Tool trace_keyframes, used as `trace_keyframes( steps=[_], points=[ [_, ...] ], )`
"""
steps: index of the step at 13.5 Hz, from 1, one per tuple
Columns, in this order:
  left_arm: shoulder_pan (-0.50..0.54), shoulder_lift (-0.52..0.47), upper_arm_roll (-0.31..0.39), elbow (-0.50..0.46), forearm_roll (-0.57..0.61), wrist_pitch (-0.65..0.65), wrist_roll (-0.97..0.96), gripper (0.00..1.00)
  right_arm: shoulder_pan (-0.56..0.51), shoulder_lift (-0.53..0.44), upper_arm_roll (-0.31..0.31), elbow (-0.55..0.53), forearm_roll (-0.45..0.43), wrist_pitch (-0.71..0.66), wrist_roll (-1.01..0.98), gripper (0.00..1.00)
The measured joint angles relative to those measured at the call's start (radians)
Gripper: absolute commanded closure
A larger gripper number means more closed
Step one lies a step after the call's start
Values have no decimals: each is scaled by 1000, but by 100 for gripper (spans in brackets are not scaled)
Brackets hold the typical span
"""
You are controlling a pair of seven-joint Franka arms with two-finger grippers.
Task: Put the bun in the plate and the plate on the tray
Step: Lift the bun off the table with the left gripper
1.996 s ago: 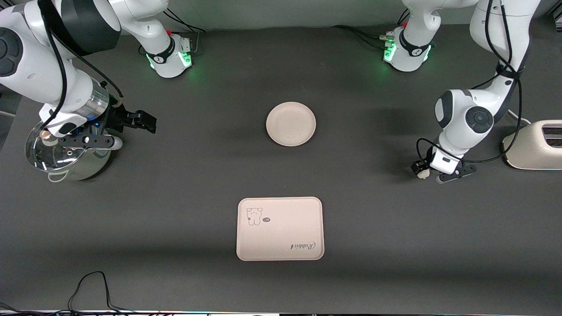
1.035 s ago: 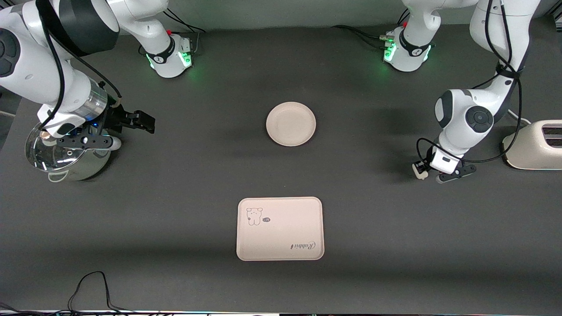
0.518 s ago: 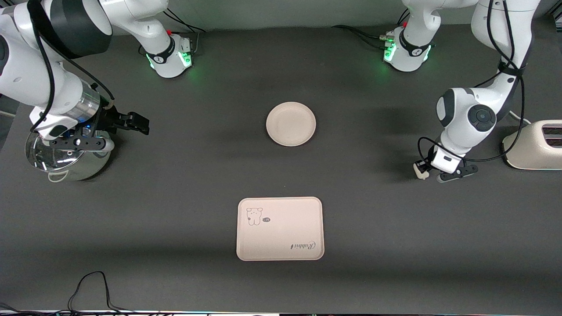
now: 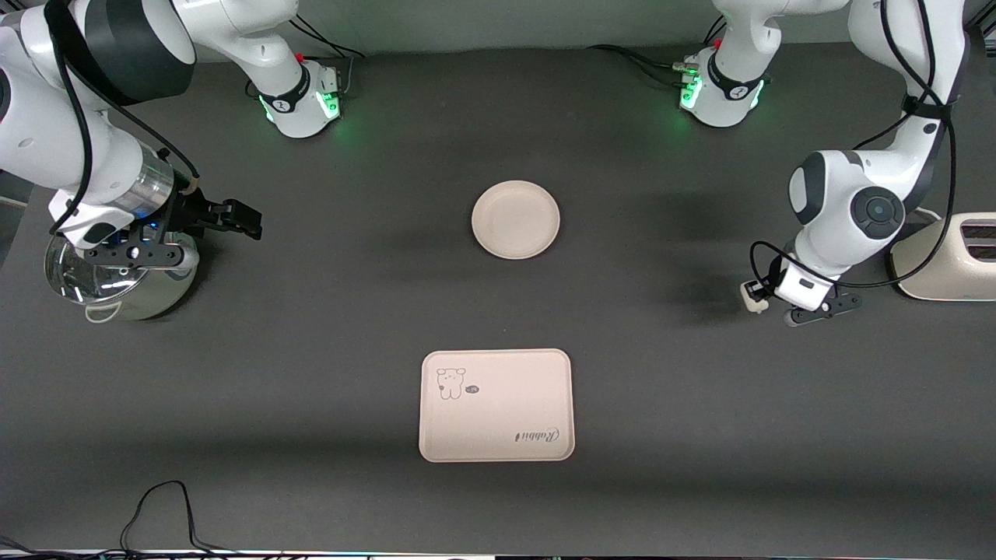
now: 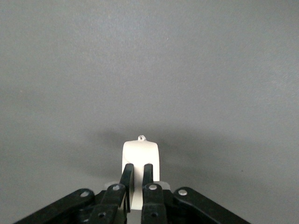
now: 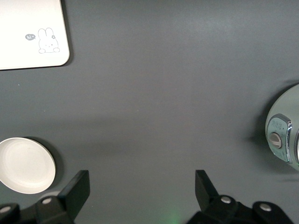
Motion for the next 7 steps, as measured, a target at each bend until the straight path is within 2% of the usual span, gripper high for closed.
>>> trace_keyframes(
  steps=[3,4,7],
  points=[
    [-1,-8,0,89,0,-157,3,88,0,0,0,-2,0,0,0,0],
    [-3,-14,-1,152,0,-239,4,89,0,0,0,-2,0,0,0,0],
    [-16,-20,-6,212,0,-309,5,89,0,0,0,-3,0,0,0,0]
  ],
)
